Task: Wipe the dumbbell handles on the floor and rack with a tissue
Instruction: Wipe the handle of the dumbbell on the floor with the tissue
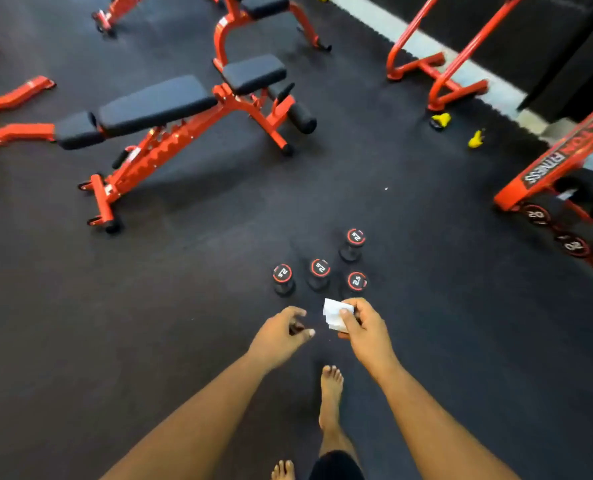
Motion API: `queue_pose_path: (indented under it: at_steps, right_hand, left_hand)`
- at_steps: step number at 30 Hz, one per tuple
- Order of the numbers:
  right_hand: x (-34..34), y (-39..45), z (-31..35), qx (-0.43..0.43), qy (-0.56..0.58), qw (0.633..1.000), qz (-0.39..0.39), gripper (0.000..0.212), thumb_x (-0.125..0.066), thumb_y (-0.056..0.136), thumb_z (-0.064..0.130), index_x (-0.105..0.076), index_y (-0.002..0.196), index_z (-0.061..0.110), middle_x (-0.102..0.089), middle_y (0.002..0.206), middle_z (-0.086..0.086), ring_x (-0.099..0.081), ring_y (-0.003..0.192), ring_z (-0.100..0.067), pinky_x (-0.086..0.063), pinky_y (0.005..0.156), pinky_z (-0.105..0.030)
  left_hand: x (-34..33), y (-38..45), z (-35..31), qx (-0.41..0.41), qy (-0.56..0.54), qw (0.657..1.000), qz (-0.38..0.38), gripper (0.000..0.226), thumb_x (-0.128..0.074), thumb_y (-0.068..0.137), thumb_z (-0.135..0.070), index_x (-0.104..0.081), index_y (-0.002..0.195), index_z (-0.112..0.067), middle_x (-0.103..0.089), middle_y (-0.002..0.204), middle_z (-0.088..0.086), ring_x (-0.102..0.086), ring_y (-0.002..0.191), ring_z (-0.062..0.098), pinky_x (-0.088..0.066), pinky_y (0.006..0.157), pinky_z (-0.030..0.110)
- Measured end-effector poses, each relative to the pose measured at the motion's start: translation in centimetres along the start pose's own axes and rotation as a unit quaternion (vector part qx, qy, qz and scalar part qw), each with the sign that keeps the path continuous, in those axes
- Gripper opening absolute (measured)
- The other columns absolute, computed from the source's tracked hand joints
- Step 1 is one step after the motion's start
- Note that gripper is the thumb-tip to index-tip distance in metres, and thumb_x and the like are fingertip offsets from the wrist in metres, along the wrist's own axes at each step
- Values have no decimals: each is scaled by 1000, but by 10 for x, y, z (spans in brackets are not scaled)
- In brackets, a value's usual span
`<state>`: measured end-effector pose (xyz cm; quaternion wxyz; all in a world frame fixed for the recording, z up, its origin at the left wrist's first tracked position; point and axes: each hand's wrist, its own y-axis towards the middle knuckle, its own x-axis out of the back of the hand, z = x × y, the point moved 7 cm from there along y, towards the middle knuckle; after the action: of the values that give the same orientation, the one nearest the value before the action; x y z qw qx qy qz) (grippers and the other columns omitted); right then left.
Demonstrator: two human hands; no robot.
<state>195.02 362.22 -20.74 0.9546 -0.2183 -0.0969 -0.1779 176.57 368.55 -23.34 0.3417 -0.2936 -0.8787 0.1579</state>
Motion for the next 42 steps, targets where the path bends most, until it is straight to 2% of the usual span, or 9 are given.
queue_pose_path:
  at_steps: [8, 14, 19, 23, 25, 28, 32, 36, 42]
  right_hand:
    - [-67, 256, -146, -56, -40, 997, 24, 31, -58, 98, 9, -70, 113, 34, -70, 103, 14, -72, 86, -8, -62, 79, -44]
    - [-135, 383, -275, -66, -114, 991, 33, 39, -58, 91, 5, -72, 116, 31, -74, 103, 8, -71, 90, -15, -59, 84, -44]
    - [-195, 465, -361, -49, -152, 987, 22, 44, -56, 89, 2, -72, 120, 29, -75, 105, 1, -71, 88, -21, -56, 83, -37]
    - [-234, 517, -405, -9, -178, 984, 7, 42, -56, 89, 0, -74, 119, 24, -75, 110, 3, -69, 95, -15, -49, 81, -23]
    - [-252, 534, -418, 16, -190, 982, 5, 39, -57, 91, 0, -75, 118, 21, -74, 114, 5, -66, 103, -10, -44, 84, -15]
    - [-271, 548, -426, 43, -187, 981, -15, 35, -59, 94, 4, -74, 120, 20, -74, 117, 3, -66, 110, -12, -50, 97, -26]
    - [-309, 547, -420, 114, -186, 976, -2, 37, -58, 93, 2, -72, 123, 19, -72, 121, 3, -65, 115, -12, -48, 104, -25]
    - [-374, 528, -413, 228, -245, 938, 90, 41, -60, 92, -1, -70, 126, 17, -66, 133, -3, -61, 124, -14, -41, 109, -22]
    - [-465, 500, -439, 346, -404, 826, 185, 53, -62, 90, -2, -61, 138, 19, -56, 146, -3, -53, 134, -20, -49, 103, -35]
  left_hand:
    - [-15, 241, 147, 97, 150, 984, 12, 60, -68, 92, -46, -48, 143, -23, -55, 137, 0, -53, 127, 19, -44, 106, 36]
    - [-63, 399, 245, 75, 290, 953, 42, 81, -64, 92, -52, -23, 157, -26, -24, 160, -1, -26, 147, 25, -38, 111, 51]
    - [-111, 515, 320, 30, 375, 925, 56, 106, -69, 89, -51, 4, 161, -24, 15, 169, 2, 13, 155, 27, -15, 118, 68]
    - [-140, 581, 360, -12, 414, 909, 43, 109, -71, 87, -50, 9, 160, -34, 18, 168, 2, 19, 153, 37, -10, 111, 79]
    - [-141, 594, 366, -43, 430, 902, 14, 99, -70, 88, -47, -3, 159, -35, 1, 167, 5, 3, 152, 41, -24, 109, 75]
    - [-127, 592, 371, -99, 436, 894, -21, 91, -74, 81, -51, -20, 152, -32, -18, 159, 6, -17, 144, 38, -41, 101, 60]
    - [-87, 557, 417, -113, 318, 936, -99, 87, -78, 70, -51, -34, 143, -33, -29, 150, 3, -29, 138, 32, -48, 100, 51]
    - [-58, 520, 505, 5, 166, 972, -165, 97, -89, 63, -42, -39, 144, -20, -36, 150, 8, -34, 142, 30, -35, 117, 46]
    - [-96, 493, 597, 148, 127, 977, -85, 125, -94, 64, -38, -16, 159, -16, -18, 162, 5, -30, 147, 27, -33, 116, 39]
